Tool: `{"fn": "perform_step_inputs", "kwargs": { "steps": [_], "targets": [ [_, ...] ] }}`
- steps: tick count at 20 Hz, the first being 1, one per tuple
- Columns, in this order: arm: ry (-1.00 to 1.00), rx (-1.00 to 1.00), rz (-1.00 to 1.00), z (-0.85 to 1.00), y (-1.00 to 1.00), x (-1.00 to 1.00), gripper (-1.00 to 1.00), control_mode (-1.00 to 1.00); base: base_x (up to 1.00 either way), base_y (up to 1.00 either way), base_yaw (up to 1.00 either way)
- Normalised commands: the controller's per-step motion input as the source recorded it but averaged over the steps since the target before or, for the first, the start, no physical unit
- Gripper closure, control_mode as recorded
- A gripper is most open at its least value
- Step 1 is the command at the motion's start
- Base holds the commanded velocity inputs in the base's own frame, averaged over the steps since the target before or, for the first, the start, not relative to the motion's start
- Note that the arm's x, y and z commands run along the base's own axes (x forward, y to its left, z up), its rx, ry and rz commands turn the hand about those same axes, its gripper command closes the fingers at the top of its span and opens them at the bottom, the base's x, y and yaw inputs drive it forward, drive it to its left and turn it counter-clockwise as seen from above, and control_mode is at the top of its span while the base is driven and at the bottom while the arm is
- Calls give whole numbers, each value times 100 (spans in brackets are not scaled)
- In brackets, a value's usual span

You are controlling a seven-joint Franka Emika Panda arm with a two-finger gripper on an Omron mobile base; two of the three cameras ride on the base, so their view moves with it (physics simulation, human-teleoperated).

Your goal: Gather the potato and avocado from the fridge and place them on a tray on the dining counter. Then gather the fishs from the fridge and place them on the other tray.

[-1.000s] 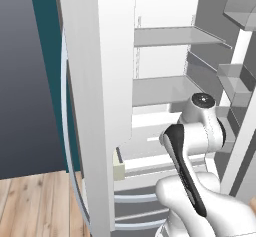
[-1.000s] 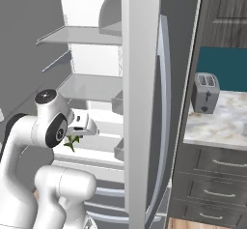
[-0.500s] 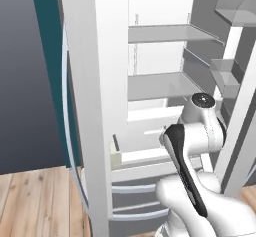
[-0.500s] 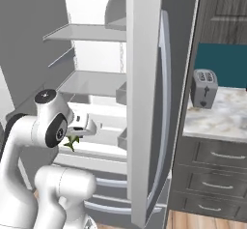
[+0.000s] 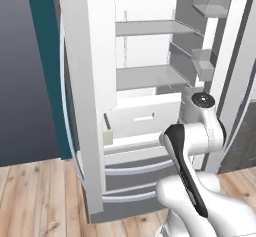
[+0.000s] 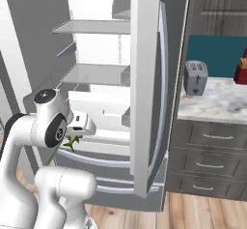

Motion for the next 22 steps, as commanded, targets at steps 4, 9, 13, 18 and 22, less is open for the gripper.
{"fn": "perform_step_inputs", "kwargs": {
  "steps": [4,9,13,18,22],
  "targets": [
    [0,0,0,0,0,0,100,100,-41,23,-27],
    [0,0,0,0,0,0,100,100,-41,2,-36],
    [0,0,0,0,0,0,100,100,-29,0,-45],
    [0,0,0,0,0,0,100,100,-5,-3,-49],
    [0,0,0,0,0,0,100,100,0,-19,-53]
  ]
}}
